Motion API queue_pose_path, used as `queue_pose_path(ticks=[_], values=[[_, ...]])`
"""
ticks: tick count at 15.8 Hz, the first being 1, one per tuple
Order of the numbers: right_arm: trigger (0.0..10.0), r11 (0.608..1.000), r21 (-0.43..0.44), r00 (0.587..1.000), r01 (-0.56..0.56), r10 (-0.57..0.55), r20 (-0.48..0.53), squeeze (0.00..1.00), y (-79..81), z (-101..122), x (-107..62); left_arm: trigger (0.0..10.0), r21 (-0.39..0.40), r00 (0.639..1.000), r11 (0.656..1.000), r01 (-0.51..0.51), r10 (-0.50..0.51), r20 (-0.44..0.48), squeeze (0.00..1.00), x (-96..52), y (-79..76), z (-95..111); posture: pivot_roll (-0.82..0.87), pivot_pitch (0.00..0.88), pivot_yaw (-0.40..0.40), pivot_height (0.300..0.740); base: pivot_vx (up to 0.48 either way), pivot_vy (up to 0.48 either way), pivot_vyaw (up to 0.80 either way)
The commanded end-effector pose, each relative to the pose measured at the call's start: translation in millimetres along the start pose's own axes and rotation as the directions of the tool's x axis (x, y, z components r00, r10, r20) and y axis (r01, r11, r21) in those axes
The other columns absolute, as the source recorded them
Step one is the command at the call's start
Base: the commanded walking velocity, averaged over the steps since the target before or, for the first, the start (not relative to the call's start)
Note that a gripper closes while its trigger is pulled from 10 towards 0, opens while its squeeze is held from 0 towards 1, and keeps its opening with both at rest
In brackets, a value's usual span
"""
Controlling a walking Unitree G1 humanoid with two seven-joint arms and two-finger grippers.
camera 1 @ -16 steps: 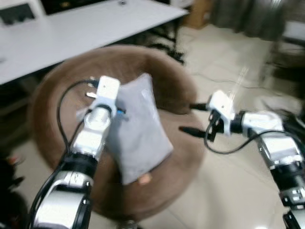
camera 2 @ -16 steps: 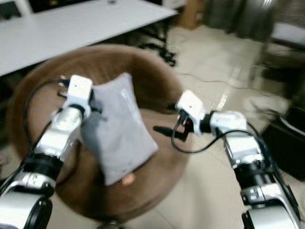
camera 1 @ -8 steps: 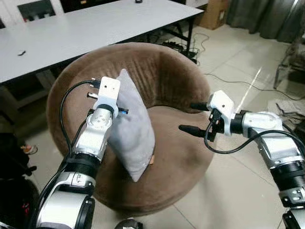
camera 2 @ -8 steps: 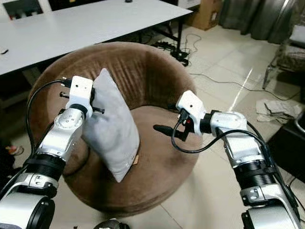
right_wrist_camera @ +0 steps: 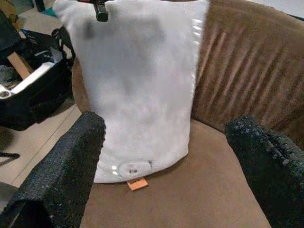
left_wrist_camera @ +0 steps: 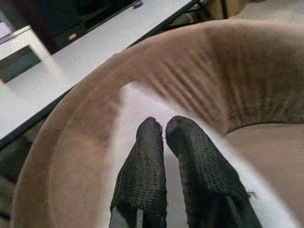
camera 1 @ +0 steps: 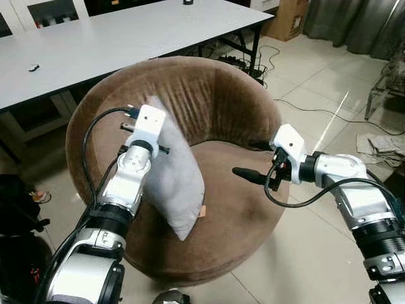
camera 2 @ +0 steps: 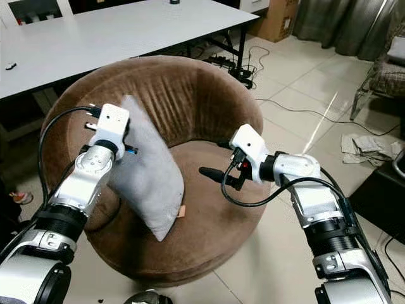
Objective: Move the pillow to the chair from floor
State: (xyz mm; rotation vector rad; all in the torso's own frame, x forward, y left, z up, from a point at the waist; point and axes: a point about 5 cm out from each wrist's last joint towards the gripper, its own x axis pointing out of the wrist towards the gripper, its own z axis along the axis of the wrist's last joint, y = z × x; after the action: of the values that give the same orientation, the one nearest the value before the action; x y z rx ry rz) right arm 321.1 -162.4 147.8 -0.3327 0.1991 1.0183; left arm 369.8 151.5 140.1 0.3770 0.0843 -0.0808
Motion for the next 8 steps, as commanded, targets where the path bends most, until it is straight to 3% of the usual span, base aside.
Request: queue_pose_path(ticks=[1, 4, 6, 7, 8], values=[[10.0, 1.000, 0.005, 1.000, 0.000, 0.000, 0.003, 0.00, 2.2, 0.5, 1.3, 10.0, 0.001, 1.000, 1.000, 0.016, -0.016, 0.003, 1.00, 0.4, -2.2, 0.2, -0.10, 0.000, 0.053, 0.740, 0.000, 0.000, 0.00], [10.0, 1.000, 0.016, 1.000, -0.003, 0.003, 0.005, 0.00, 6.1, -1.3, 3.2, 10.0, 0.019, 1.000, 1.000, 0.017, -0.017, 0.002, 1.00, 1.7, -3.1, -0.3, -0.10, 0.000, 0.054, 0.740, 0.000, 0.000, 0.00], [10.0, 1.000, 0.026, 1.000, 0.004, -0.004, 0.010, 0.00, 7.0, -1.8, 4.2, 10.0, -0.043, 0.999, 0.999, 0.016, -0.017, -0.039, 1.00, 1.9, -3.3, -3.2, -0.10, 0.000, 0.054, 0.740, 0.000, 0.000, 0.00], [10.0, 0.999, 0.038, 1.000, 0.021, -0.022, 0.020, 0.00, 7.1, -1.5, 5.9, 10.0, -0.041, 1.000, 0.999, 0.013, -0.014, -0.026, 0.00, 2.4, -3.0, -2.0, -0.10, 0.000, 0.054, 0.740, 0.000, 0.000, 0.00], [10.0, 0.997, 0.057, 0.998, 0.047, -0.049, 0.032, 0.00, 6.5, -1.1, 9.0, 10.0, -0.071, 0.999, 0.997, 0.018, -0.020, -0.029, 0.00, 2.5, -3.9, -3.0, -0.10, 0.000, 0.054, 0.740, 0.000, 0.000, 0.00]])
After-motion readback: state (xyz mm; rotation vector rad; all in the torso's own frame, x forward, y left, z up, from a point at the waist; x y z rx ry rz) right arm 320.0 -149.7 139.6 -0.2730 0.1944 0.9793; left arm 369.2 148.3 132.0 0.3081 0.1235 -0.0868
